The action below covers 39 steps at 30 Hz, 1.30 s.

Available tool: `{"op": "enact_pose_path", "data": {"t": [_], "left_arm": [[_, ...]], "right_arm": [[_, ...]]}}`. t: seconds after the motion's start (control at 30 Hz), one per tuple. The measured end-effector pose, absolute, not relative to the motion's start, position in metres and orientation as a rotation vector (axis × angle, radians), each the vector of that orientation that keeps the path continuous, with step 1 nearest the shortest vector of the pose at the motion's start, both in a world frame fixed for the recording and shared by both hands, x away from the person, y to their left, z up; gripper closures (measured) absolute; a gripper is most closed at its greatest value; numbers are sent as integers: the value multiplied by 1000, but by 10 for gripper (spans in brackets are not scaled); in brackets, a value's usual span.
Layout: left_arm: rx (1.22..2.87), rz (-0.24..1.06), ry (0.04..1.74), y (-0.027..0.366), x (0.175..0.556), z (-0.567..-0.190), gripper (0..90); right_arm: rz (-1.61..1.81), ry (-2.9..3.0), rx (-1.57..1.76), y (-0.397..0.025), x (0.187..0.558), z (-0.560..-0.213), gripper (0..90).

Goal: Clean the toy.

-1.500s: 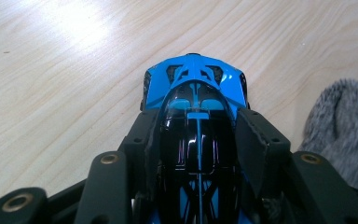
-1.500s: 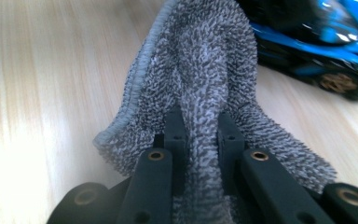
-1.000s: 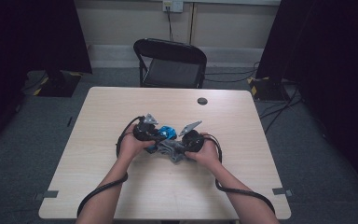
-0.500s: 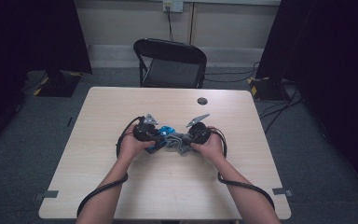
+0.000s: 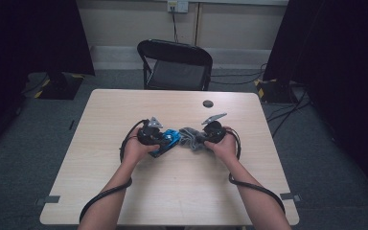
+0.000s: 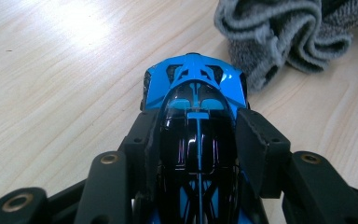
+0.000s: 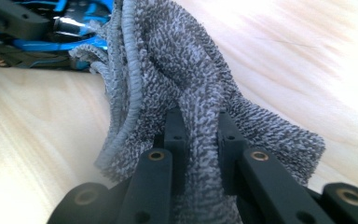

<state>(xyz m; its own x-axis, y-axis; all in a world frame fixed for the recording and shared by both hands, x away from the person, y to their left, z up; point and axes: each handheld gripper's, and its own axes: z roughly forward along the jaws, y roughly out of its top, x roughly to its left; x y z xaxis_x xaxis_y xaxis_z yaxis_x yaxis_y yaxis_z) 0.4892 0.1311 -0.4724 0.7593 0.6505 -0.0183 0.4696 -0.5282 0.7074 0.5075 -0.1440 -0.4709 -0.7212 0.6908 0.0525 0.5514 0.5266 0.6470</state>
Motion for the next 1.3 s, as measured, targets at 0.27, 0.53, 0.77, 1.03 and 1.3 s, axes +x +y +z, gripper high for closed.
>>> {"op": "enact_pose_path", "data": {"t": [0.27, 0.53, 0.77, 1.03, 1.3], "left_arm": [[2230, 319, 834, 131, 490, -472, 514], [2221, 327, 831, 131, 489, -473, 515], [2222, 329, 833, 131, 489, -473, 515], [2221, 330, 831, 131, 489, -473, 515], [2212, 334, 831, 132, 488, -474, 515]], "right_arm": [[1047, 2538, 1029, -156, 502, -457, 795], [1134, 2599, 877, -150, 474, -446, 795], [1162, 2693, 759, -126, 453, -460, 795], [1170, 2775, 635, -85, 440, -468, 795], [1095, 2784, 625, -63, 446, -478, 794]]}}
